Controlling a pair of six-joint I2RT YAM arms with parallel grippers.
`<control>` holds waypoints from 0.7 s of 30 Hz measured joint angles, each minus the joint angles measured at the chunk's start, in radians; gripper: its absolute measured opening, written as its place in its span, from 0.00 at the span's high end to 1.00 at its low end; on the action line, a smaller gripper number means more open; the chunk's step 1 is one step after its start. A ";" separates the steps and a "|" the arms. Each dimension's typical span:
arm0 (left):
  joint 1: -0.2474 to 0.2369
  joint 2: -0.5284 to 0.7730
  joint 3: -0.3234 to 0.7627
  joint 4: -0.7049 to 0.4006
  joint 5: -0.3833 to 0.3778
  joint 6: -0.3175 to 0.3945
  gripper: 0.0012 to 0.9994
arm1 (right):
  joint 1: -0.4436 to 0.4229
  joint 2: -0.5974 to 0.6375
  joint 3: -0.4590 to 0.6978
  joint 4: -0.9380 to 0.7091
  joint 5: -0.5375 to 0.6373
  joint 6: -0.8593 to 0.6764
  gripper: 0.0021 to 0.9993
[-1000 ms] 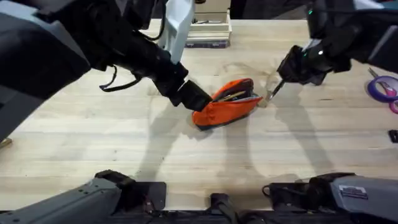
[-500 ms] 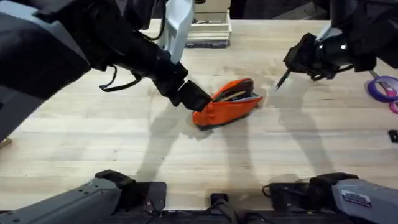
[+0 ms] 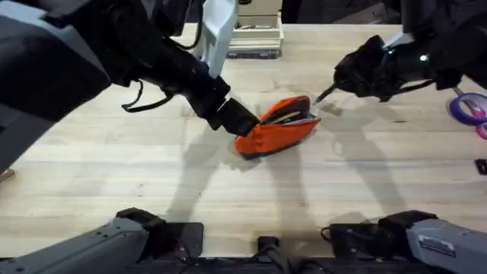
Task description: Unzip the bag, pick up the pens from the table one at a time and place them inside, then zip the bag closed.
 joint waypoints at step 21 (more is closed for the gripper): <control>0.000 0.000 0.000 0.000 0.000 0.000 0.01 | 0.223 0.000 0.000 -0.089 0.206 0.254 0.97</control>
